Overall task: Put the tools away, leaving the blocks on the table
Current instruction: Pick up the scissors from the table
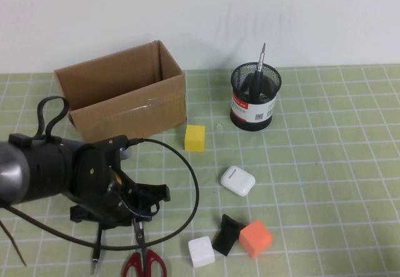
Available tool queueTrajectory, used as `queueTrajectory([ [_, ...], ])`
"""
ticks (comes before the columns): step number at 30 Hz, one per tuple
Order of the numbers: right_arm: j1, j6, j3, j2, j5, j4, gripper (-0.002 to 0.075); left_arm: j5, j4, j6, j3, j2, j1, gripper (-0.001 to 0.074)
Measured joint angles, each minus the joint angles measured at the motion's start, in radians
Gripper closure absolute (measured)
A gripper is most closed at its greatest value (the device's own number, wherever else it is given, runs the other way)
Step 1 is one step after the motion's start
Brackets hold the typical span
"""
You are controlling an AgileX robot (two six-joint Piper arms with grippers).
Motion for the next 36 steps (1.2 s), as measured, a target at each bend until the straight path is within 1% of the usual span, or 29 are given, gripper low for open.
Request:
queueTrajectory([
  [4, 0.000, 0.000, 0.000, 0.000, 0.000, 0.000, 0.0734, 0.002, 0.005, -0.004, -0.002, 0.000, -0.005, 0.0468],
  [8, 0.000, 0.000, 0.000, 0.000, 0.000, 0.000, 0.0734, 0.002, 0.045, -0.030, -0.002, 0.000, -0.029, 0.0468],
  [12, 0.000, 0.000, 0.000, 0.000, 0.000, 0.000, 0.0734, 0.026, 0.174, -0.157, -0.004, 0.001, -0.070, 0.0468],
  [15, 0.000, 0.000, 0.000, 0.000, 0.000, 0.000, 0.0734, 0.061, 0.271, -0.267, -0.004, 0.001, -0.087, 0.0468],
  [17, 0.000, 0.000, 0.000, 0.000, 0.000, 0.000, 0.0734, 0.073, 0.300, -0.305, -0.006, 0.001, -0.089, 0.0468],
  [22, 0.000, 0.000, 0.000, 0.000, 0.000, 0.000, 0.0734, 0.073, 0.313, -0.335, -0.006, 0.001, -0.089, 0.0469],
  [31, 0.000, 0.000, 0.000, 0.000, 0.000, 0.000, 0.0734, 0.056, 0.271, -0.335, -0.006, 0.001, -0.089, 0.0469],
  [36, 0.000, 0.000, 0.000, 0.000, 0.000, 0.000, 0.0736, 0.018, 0.261, -0.335, -0.006, 0.001, -0.089, 0.0472],
])
